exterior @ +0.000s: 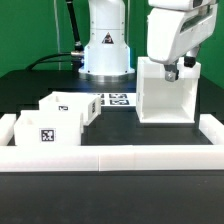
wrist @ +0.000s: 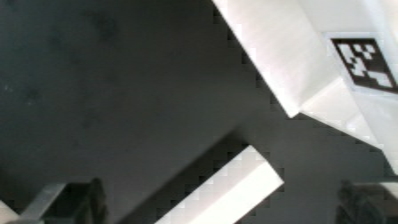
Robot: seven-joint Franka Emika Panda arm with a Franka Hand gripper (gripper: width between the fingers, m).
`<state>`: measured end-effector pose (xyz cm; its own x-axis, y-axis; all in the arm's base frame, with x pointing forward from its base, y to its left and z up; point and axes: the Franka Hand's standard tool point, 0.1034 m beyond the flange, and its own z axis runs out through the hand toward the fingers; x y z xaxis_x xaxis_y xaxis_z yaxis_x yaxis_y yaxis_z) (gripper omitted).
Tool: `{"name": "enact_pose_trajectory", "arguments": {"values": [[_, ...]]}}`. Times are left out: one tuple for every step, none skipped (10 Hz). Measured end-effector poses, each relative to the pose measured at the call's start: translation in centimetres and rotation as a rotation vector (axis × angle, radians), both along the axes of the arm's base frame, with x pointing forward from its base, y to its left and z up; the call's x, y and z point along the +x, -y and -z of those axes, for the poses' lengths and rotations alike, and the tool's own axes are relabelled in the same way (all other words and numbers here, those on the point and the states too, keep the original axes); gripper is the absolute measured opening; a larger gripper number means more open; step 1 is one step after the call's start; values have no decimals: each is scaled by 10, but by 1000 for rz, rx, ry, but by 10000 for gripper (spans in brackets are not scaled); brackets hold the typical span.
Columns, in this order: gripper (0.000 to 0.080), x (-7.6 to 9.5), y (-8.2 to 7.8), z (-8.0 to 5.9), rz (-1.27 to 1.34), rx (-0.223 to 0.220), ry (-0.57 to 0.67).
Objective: Assemble drawer
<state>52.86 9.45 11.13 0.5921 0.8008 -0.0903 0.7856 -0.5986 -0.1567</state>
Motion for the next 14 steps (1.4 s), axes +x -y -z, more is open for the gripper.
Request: {"name": "enact_pose_trajectory", "arguments": {"values": [[650, 0, 0, -1, 2, -1, -11], [650, 0, 1, -1, 2, -1, -11], [650, 0, 1, -1, 2, -1, -11], [650, 0, 1, -1, 1, -2, -10], [650, 0, 1, -1, 1, -2, -10], [650, 0, 1, -1, 1, -2, -10], [650, -4, 2, -7, 33, -11, 7], [650, -13, 1, -10, 57, -19, 21], [650, -20, 1, -13, 117, -29, 26], [650, -23, 0, -17, 286, -46, 40], [650, -23, 0, -17, 337, -54, 39], [650, -23, 0, -16, 426, -68, 35], [650, -23, 0, -16, 482, -77, 34], [650, -24, -1, -17, 569, -91, 32]]}}
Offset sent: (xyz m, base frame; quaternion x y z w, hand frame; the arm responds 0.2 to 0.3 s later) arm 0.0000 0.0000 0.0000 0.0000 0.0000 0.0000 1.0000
